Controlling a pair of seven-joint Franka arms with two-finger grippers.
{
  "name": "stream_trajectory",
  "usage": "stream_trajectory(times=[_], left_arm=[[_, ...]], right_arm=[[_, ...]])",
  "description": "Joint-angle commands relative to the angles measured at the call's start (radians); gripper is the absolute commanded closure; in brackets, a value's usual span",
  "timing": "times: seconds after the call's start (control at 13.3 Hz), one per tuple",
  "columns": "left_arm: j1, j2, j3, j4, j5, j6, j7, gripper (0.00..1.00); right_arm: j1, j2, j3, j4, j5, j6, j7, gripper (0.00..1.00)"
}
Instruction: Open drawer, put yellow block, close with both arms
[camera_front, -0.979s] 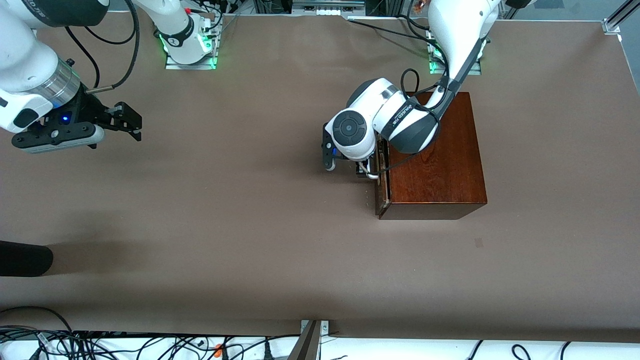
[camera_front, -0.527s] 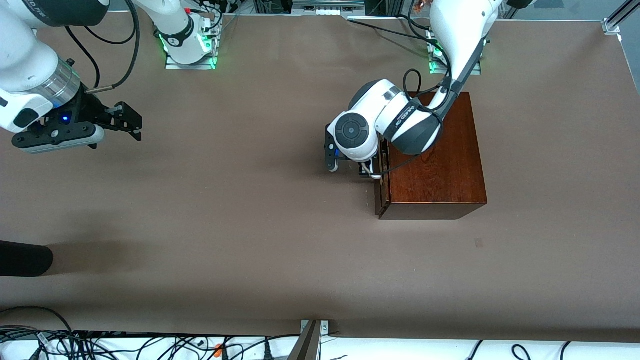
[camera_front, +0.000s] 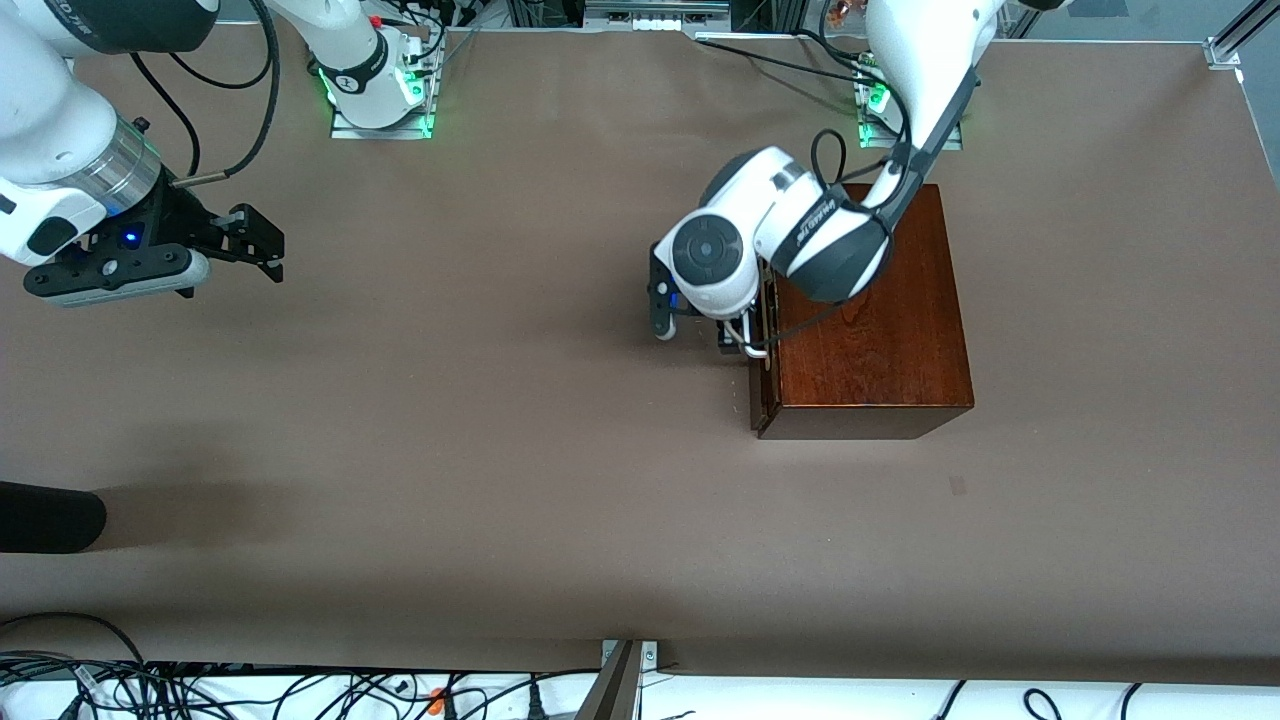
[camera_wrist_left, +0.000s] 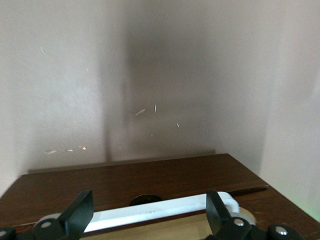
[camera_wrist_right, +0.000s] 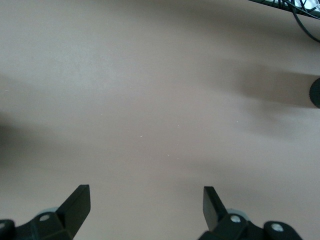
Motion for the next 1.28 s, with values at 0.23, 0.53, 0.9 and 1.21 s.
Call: stream_trajectory(times=[0.23, 0.53, 0.9, 1.21], left_arm=[[0.055, -0.247, -0.014, -0.006, -0.009, -0.125, -0.216, 0.0], [0.152, -0.393, -0.009, -0.006, -0.005, -0.253, -0.531, 0.0], [0.359, -0.531, 0.014, -0.066, -0.047, -0.245, -0.693, 0.0], [0.398, -0.597, 0.199, -0.121, -0.1, -0.138, -0.767, 0.0]], right_arm=[[0.0, 0.009, 0.0, 0.02, 0.013, -0.003, 0.013, 0.0], [0.002, 0.009, 0.0, 0.02, 0.013, -0.003, 0.013, 0.0], [-0.001, 0.01, -0.001, 0.018, 0.013, -0.003, 0.013, 0.0], [-0.001, 0.01, -0.001, 0.015, 0.013, -0.004, 0.011, 0.0]])
